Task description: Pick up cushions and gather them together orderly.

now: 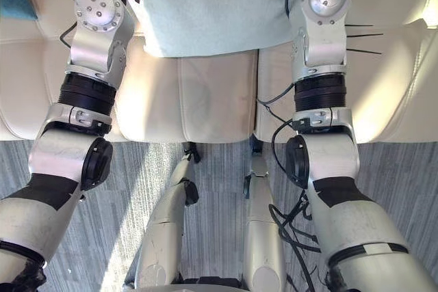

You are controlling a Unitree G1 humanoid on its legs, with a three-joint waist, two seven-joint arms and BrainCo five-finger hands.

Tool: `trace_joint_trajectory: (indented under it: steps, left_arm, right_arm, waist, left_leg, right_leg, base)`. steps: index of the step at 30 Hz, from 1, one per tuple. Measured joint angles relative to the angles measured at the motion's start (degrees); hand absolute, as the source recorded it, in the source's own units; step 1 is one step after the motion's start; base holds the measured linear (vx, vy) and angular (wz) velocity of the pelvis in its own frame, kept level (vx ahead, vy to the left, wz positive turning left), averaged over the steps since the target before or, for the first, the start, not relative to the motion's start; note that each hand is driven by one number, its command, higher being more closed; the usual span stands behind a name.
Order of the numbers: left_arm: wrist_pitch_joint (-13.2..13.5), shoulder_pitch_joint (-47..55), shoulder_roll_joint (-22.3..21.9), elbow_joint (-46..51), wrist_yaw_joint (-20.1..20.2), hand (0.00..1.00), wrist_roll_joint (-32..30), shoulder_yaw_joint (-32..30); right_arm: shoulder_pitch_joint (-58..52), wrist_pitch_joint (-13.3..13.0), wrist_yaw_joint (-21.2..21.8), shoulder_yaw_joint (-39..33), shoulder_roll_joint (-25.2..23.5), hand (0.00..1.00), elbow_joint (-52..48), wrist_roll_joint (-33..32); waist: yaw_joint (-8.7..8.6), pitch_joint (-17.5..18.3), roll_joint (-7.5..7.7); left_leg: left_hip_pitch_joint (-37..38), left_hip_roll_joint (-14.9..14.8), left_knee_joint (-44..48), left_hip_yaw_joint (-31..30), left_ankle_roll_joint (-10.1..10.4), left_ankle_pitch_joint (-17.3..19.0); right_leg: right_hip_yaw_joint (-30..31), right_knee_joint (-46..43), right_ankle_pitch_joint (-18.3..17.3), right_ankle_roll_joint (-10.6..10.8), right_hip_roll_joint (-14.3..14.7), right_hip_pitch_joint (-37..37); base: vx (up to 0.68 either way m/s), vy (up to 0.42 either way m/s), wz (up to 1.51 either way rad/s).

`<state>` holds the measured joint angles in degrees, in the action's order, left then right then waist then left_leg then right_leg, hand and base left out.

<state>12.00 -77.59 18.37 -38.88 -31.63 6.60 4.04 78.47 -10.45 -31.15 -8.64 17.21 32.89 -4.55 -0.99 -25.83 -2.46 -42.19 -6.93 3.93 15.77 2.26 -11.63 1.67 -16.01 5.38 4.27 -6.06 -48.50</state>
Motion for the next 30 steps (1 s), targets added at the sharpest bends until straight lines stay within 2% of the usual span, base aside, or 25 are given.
trace_joint_trajectory:
  steps: [5,11,13,15,17,19,23,25,26,28,30]
  left_arm:
    - [0.00,-0.01,1.81,0.39,0.32,0.00,0.69,-0.41]
    - [0.15,0.34,6.25,5.27,0.49,0.00,4.28,-4.73]
    - [1.01,1.78,8.26,7.35,1.19,0.00,5.54,-6.59]
    - [1.65,5.92,9.77,9.25,2.16,0.00,6.80,-8.37]
    - [1.96,13.58,10.17,12.38,4.07,0.00,8.87,-11.07]
    - [2.03,20.82,10.02,15.38,5.32,0.00,10.88,-12.27]
    - [2.22,40.03,5.73,24.72,9.27,0.00,10.68,-12.31]
    - [2.25,52.80,-0.31,28.99,12.17,0.00,9.91,-11.39]
    - [2.23,55.95,-2.06,29.67,12.97,0.00,9.57,-10.81]
    - [1.80,68.91,-8.77,30.00,16.79,0.00,8.23,-8.31]
    - [1.06,77.21,-12.03,29.34,19.75,0.00,7.17,-7.91]
  right_arm:
    - [0.06,-0.23,0.03,-1.05,2.35,0.00,-0.85,-2.31]
    - [0.02,-0.36,0.09,-5.38,8.13,0.00,-4.78,-7.70]
    - [-0.22,-0.48,0.47,-5.88,9.80,0.00,-7.50,-9.08]
    - [-2.30,-0.82,1.50,-6.49,12.58,0.00,-10.68,-9.96]
    - [-10.11,-2.46,3.07,-7.37,14.75,0.00,-15.70,-11.97]
    - [-17.64,-2.69,4.94,-8.62,15.22,0.00,-18.79,-14.10]
    - [-38.23,-2.44,10.15,-9.17,14.24,0.00,-24.85,-15.68]
    - [-51.12,-2.04,13.15,-9.18,9.71,0.00,-29.70,-15.31]
    - [-54.25,-2.03,14.01,-9.11,8.00,0.00,-30.71,-14.90]
    - [-66.83,-1.69,17.19,-7.43,1.02,0.00,-31.83,-12.47]
    - [-75.48,-1.23,19.29,-6.08,-3.09,0.00,-31.32,-9.22]
  waist:
    - [0.20,0.00,0.00]
    - [0.25,-0.07,0.04]
    - [0.20,-0.06,0.04]
    - [0.26,-0.05,0.07]
    - [0.36,-0.03,0.10]
    - [0.29,0.01,0.15]
    - [0.45,0.08,0.17]
    - [0.39,0.24,0.24]
    - [0.39,0.34,0.28]
    - [0.43,4.39,0.54]
    - [0.62,5.35,0.50]
  left_leg:
    - [-0.81,-0.02,0.13,0.09,0.01,0.00]
    - [-1.67,-0.79,1.11,0.29,0.03,0.00]
    - [-1.45,-1.02,1.55,0.53,0.05,0.02]
    - [-0.65,-1.29,2.03,1.24,0.24,0.24]
    - [0.81,-1.63,2.09,1.64,0.40,0.84]
    - [1.90,-1.84,2.13,1.71,0.15,1.02]
    - [5.20,-2.11,2.54,1.50,0.03,1.93]
    - [7.71,-2.24,3.40,1.17,0.13,3.27]
    - [8.37,-2.33,3.77,1.06,0.16,3.71]
    - [9.04,-3.04,5.88,1.21,0.49,6.06]
    - [12.53,-3.27,7.17,1.24,0.62,7.46]
  right_leg:
    - [-0.12,-0.26,-0.02,-0.01,-0.11,-0.96]
    - [-0.46,-1.73,-0.01,-0.01,-0.27,-1.78]
    - [-0.61,-1.97,-0.01,-0.01,-0.19,-1.50]
    - [-0.45,-1.94,-0.19,-0.18,-0.10,-0.63]
    - [-0.80,-1.92,-0.66,-0.49,0.01,1.03]
    - [-1.10,-1.91,-0.89,-0.62,0.12,2.27]
    - [-1.82,-2.34,-2.40,-0.75,0.11,5.89]
    - [-2.49,-2.88,-3.57,-0.92,-0.02,8.78]
    - [-2.71,-2.90,-3.97,-0.81,-0.04,9.71]
    - [-3.31,-3.00,-5.64,-0.81,-0.04,11.55]
    - [-3.56,-3.17,-6.66,-0.82,-0.06,15.55]
  base:
    - [0.00,0.003,0.01]
    - [0.00,0.000,0.00]
    - [-0.02,-0.008,-0.01]
    - [-0.04,-0.023,-0.04]
    - [-0.04,-0.035,0.00]
    - [-0.02,-0.049,0.02]
    - [0.01,-0.061,0.05]
    - [0.04,-0.074,0.09]
    - [0.05,-0.059,0.09]
    - [0.07,-0.043,0.08]
    - [0.12,-0.037,0.01]
